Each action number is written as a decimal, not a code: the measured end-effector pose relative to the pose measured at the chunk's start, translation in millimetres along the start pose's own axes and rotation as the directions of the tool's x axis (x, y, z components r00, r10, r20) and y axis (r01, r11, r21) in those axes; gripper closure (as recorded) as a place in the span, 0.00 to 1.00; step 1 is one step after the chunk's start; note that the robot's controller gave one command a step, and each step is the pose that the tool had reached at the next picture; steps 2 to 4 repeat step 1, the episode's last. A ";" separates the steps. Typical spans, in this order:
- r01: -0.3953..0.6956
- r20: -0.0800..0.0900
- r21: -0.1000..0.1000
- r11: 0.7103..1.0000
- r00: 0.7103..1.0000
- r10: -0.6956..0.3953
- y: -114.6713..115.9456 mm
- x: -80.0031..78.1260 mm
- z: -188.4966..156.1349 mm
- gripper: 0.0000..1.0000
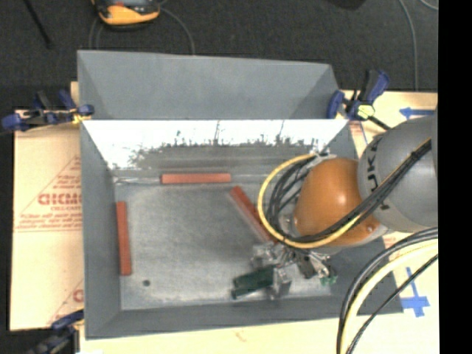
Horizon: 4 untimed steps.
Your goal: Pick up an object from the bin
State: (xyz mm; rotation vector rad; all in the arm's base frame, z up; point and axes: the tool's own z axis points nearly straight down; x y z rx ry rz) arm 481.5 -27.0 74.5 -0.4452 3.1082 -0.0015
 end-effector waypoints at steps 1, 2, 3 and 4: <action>0.000 0.008 0.002 1.000 1.000 0.000 10.6 -47.6 -175.6 1.00; 0.000 0.008 0.002 1.000 1.000 0.000 10.6 -47.6 -175.6 1.00; 0.000 0.008 0.002 1.000 1.000 0.000 10.6 -47.6 -175.6 1.00; 0.000 0.008 0.002 1.000 1.000 0.000 10.6 -47.6 -175.6 1.00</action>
Offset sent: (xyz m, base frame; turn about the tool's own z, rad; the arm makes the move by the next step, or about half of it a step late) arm 0.0000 0.0000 0.0000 0.0000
